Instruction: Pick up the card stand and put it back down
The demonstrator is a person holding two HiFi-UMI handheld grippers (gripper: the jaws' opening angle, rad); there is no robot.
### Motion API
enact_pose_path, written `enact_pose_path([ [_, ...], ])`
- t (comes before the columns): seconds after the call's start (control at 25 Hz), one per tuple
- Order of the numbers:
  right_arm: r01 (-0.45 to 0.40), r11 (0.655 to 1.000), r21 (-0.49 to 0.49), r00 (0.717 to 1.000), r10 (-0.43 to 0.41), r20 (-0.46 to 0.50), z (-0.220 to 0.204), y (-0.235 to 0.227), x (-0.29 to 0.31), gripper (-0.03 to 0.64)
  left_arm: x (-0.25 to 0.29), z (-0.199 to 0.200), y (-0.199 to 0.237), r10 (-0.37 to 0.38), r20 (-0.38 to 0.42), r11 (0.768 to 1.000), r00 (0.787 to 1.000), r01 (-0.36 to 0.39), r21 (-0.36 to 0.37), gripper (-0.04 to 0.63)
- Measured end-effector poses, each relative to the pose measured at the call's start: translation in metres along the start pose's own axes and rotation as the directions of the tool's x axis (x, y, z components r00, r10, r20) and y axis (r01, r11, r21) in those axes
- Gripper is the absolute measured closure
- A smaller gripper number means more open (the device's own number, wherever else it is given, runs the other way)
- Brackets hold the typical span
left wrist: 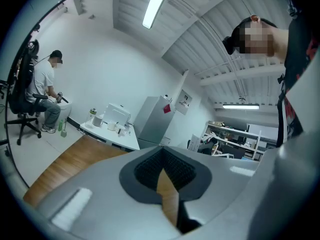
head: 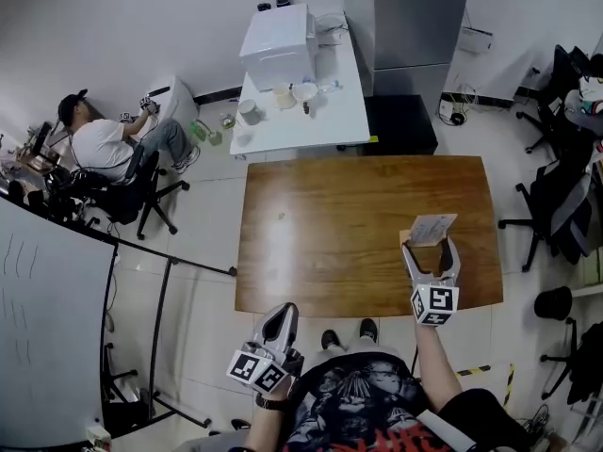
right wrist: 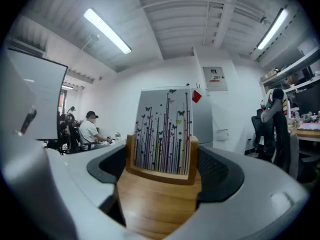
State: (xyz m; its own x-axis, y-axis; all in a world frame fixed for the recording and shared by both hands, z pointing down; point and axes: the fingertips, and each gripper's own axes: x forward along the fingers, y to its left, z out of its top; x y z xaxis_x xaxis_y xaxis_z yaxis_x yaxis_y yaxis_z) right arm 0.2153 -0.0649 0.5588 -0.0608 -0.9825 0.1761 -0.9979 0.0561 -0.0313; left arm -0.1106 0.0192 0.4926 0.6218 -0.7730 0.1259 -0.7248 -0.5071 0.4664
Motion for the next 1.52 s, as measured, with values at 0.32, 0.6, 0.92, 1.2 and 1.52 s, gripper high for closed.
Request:
enact_pose_path([
  [0.32,-0.174,0.985,-0.02,0.979,0.175,0.1,0.058,0.087,-0.011,0.18,-0.031,0.011,0.019,0.05,0.059,0.998,0.997,-0.053,0.046,0.598],
  [0.6,-0.221,0.974,-0.055,0.969,0.225,0.097,0.063,0.113,-0.012,0.181,-0.038,0.018,0.028,0.073,0.081,0.997,0.994,-0.076,0.032,0.598],
  [0.92,-0.294,0.951,-0.093,0.954,0.299,0.038,0.037,0.148,-0.001,0.181,-0.045,0.019,0.044,0.117,0.074,0.993,0.99,-0.119,0.016,0.597],
  [1.2,-0.407,0.912,-0.054,0.91,0.4,-0.108,-0.062,0.233,0.047,0.181,-0.091,0.006,0.065,0.231,0.029,0.973,0.973,-0.23,-0.032,0.598],
  [1.52,-0.431,0.898,-0.086,0.888,0.405,-0.219,-0.191,0.296,0.144,0.181,-0.174,-0.019,0.119,0.429,-0.046,0.899,0.902,-0.432,-0.069,0.598],
])
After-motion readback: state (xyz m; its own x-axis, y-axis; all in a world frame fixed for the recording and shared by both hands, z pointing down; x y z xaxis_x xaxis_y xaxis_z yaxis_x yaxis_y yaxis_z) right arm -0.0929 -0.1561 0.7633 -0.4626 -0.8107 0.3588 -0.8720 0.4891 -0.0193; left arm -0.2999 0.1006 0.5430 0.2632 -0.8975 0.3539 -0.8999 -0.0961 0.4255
